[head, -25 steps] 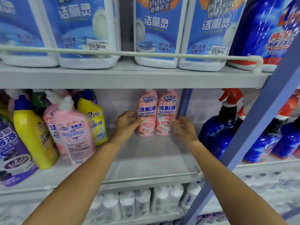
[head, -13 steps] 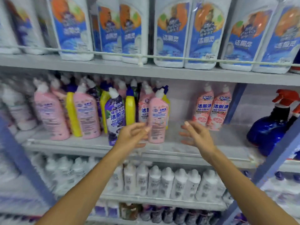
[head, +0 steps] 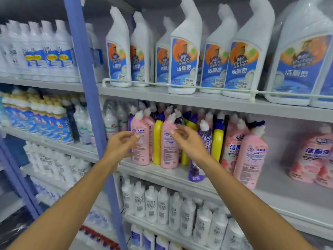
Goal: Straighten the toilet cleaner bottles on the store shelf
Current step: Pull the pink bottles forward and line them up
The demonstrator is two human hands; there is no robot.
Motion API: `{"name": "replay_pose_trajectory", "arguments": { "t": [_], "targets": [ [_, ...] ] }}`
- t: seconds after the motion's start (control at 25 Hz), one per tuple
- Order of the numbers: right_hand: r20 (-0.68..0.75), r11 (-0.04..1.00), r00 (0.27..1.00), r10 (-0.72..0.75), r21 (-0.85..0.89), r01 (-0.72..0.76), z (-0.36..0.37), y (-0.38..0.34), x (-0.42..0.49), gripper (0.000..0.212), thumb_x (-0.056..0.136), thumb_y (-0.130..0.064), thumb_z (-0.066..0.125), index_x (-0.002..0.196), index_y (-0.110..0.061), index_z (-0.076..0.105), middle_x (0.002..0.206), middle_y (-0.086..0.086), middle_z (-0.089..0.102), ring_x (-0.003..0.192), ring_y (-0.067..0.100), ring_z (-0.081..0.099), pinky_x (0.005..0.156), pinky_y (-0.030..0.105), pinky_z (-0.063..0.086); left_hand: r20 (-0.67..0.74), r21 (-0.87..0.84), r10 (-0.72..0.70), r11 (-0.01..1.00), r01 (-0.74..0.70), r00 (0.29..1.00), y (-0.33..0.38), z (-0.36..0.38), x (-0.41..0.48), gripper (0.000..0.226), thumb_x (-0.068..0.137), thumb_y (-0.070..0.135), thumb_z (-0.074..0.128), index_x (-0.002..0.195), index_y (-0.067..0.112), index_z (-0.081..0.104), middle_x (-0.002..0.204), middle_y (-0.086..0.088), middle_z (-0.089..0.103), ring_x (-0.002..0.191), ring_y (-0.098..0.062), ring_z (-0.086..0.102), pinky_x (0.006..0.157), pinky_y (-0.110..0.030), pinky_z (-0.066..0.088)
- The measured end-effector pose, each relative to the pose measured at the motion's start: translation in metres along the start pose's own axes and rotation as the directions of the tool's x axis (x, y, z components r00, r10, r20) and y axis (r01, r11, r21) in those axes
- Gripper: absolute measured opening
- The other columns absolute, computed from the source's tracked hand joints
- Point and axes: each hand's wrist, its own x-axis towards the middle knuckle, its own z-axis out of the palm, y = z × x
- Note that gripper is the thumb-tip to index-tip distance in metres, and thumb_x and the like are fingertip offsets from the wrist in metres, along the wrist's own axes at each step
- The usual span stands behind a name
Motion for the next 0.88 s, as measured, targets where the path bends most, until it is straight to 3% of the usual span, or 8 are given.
{"name": "replay_pose_trajectory", "arguments": {
  "t": [0.08, 0.24, 0.4, 0.52, 0.64, 0.76, 0.88],
  "targets": [
    [-0.077, 0.994, 0.995, -0.063, -0.096, 0.055, 0.010, -0.003, 0.035, 0.048, 0.090, -0.046, 0.071, 0.129, -0.018, 0.062, 0.113, -0.009, 0.068, 0.108, 0.013, 0.066, 0.097, 0.034, 0.054, -0.051, 0.021, 0.027, 0.999, -0.026, 0.998, 0.010, -0.006, 0.027, 0.044, 0.086, 0.035, 0.077, 0.120, 0.010, 0.066, 0.108, -0.006, 0.074, 0.100, -0.024, 0.073, 0.083, -0.047, 0.062],
    [-0.124, 0.979, 0.992, -0.016, -0.202, -0.009, 0.024, 0.018, 0.090, 0.061, 0.082, -0.055, 0.072, 0.130, -0.019, 0.059, 0.123, 0.002, 0.069, 0.111, 0.017, 0.065, 0.100, 0.040, 0.053, -0.057, 0.066, 0.098, 0.993, -0.095, 0.993, 0.019, -0.001, 0.076, 0.043, 0.087, 0.023, 0.078, 0.122, 0.011, 0.059, 0.104, 0.000, 0.068, 0.089, -0.010, 0.065, 0.071, -0.028, 0.055],
    [-0.117, 0.888, 0.993, 0.033, -0.452, -0.083, 0.028, 0.041, 0.099, 0.060, 0.081, -0.059, 0.073, 0.121, -0.016, 0.061, 0.115, 0.006, 0.072, 0.103, 0.028, 0.068, 0.083, 0.037, 0.056, 0.005, 0.174, 0.117, 0.978, -0.116, 0.993, -0.006, 0.007, 0.113, 0.051, 0.075, 0.015, 0.088, 0.118, 0.011, 0.062, 0.104, -0.009, 0.070, 0.092, -0.027, 0.068, 0.082, -0.046, 0.060],
    [-0.175, 0.873, 0.985, -0.008, -0.482, -0.079, 0.033, 0.042, 0.093, 0.066, 0.075, -0.067, 0.075, 0.115, -0.017, 0.062, 0.112, 0.003, 0.069, 0.099, 0.026, 0.066, 0.079, 0.036, 0.054, 0.101, 0.211, 0.124, 0.967, -0.143, 0.987, -0.020, -0.001, 0.127, 0.048, 0.070, 0.016, 0.091, 0.109, 0.017, 0.064, 0.100, -0.009, 0.074, 0.092, -0.027, 0.072, 0.082, -0.049, 0.061],
    [-0.213, 0.905, 0.977, -0.001, -0.415, -0.089, 0.048, 0.041, 0.080, 0.064, 0.076, -0.061, 0.078, 0.118, -0.017, 0.061, 0.113, 0.002, 0.070, 0.100, 0.023, 0.066, 0.077, 0.031, 0.051, 0.244, 0.226, 0.127, 0.957, -0.183, 0.962, -0.035, -0.008, 0.127, 0.062, 0.067, 0.009, 0.092, 0.117, 0.023, 0.057, 0.104, -0.005, 0.074, 0.093, -0.021, 0.073, 0.084, -0.048, 0.061],
    [-0.202, 0.948, 0.979, 0.025, -0.305, -0.087, 0.056, 0.036, 0.065, 0.062, 0.077, -0.045, 0.085, 0.121, -0.013, 0.057, 0.112, 0.004, 0.070, 0.098, 0.019, 0.065, 0.073, 0.022, 0.045, 0.214, 0.189, 0.194, 0.953, -0.235, 0.957, -0.042, -0.006, 0.115, 0.062, 0.066, 0.007, 0.092, 0.109, 0.031, 0.054, 0.102, 0.000, 0.074, 0.090, -0.014, 0.073, 0.078, -0.042, 0.062],
    [-0.252, 0.935, 0.964, -0.078, -0.354, -0.017, 0.046, 0.013, 0.053, 0.058, 0.075, -0.043, 0.086, 0.117, -0.014, 0.058, 0.104, 0.002, 0.070, 0.090, 0.021, 0.065, 0.071, 0.026, 0.047, 0.200, 0.162, 0.281, 0.936, -0.314, 0.939, -0.026, -0.008, 0.098, 0.057, 0.067, 0.008, 0.091, 0.108, 0.022, 0.054, 0.098, 0.006, 0.074, 0.082, -0.003, 0.072, 0.067, -0.028, 0.057]
  ]
}}
